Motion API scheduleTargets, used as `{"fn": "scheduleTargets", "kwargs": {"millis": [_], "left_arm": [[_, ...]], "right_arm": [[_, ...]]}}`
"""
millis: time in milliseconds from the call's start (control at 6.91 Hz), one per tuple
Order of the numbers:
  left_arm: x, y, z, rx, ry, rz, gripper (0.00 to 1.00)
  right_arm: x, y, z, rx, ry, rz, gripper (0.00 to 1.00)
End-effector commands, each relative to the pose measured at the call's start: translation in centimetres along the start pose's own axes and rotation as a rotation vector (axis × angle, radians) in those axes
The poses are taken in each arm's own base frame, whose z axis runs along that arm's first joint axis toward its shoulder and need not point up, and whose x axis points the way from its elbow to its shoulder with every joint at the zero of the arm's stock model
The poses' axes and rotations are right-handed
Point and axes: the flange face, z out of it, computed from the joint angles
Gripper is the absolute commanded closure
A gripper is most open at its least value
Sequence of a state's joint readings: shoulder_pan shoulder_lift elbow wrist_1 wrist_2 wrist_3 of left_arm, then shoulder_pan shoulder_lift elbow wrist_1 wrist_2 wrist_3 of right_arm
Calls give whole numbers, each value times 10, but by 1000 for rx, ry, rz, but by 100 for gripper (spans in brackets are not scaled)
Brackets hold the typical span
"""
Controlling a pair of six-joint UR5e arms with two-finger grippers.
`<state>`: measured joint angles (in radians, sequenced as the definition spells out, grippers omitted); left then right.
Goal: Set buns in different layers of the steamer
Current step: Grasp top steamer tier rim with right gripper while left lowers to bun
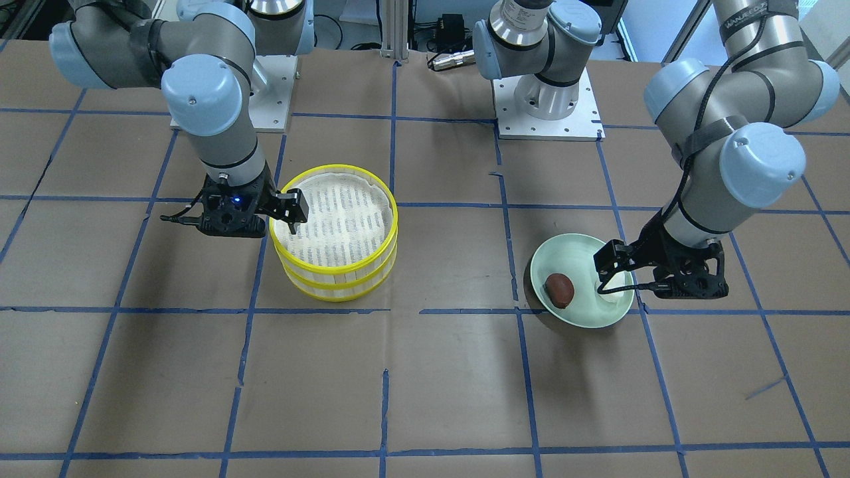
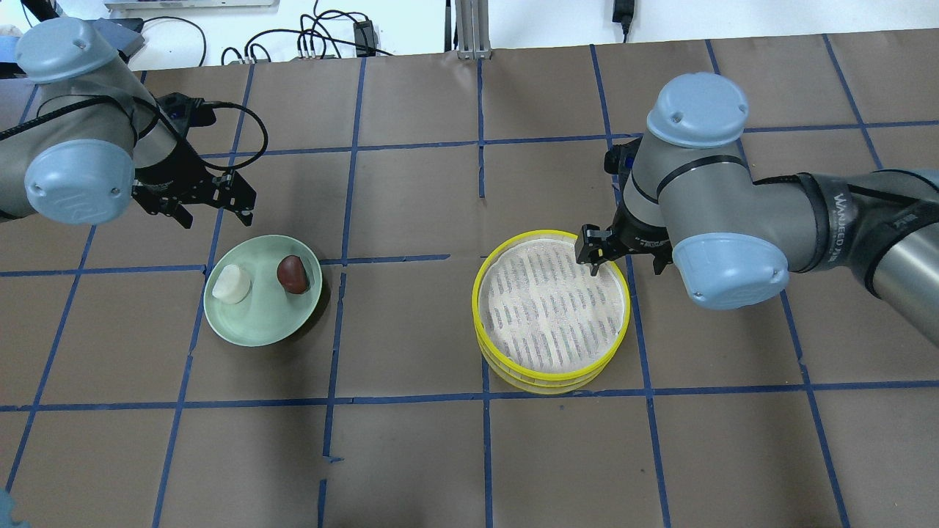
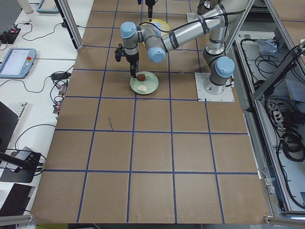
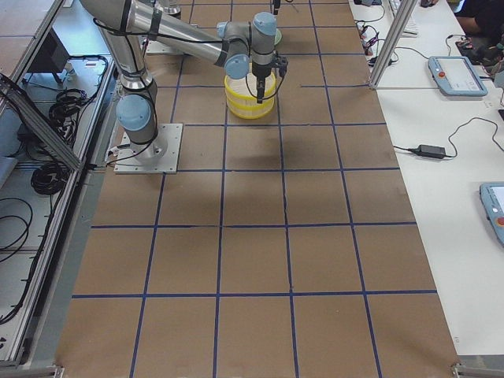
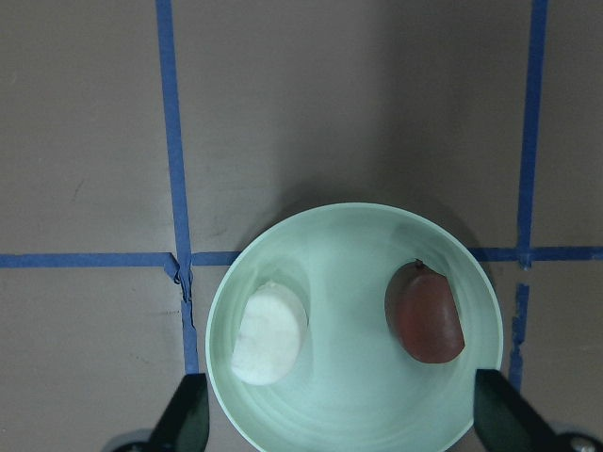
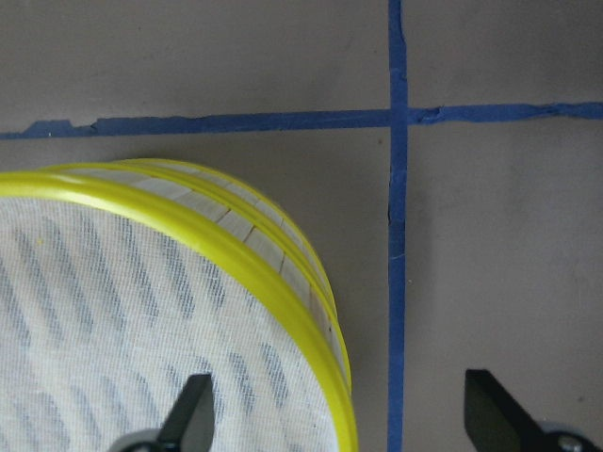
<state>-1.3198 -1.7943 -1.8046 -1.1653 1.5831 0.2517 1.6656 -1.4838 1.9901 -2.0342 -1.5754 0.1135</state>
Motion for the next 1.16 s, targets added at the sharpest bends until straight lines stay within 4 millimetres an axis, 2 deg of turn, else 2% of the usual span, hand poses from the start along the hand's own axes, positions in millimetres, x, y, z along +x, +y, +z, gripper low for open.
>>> {"fn": "scheduleTargets", "kwargs": {"millis": [0,145,434,724,868,1013], "left_arm": [[4,13,32,16,-3,2,3],[4,13,33,14,-5,2,3],[5,17,39,0,-6,7,4],[7,27,64,-51,7,14,7],[6,27,72,-67,12,61,8],[4,25,74,-68,16,166,7]], "right_arm": [[-1,8,5,-42,13,-8,32],[-1,7,5,-36,13,-14,54],[-1,7,13,-55,19,-18,60],[-1,7,15,-59,21,-19,61],[0,6,15,-59,22,-19,69],[0,6,15,-59,24,-18,71]]}}
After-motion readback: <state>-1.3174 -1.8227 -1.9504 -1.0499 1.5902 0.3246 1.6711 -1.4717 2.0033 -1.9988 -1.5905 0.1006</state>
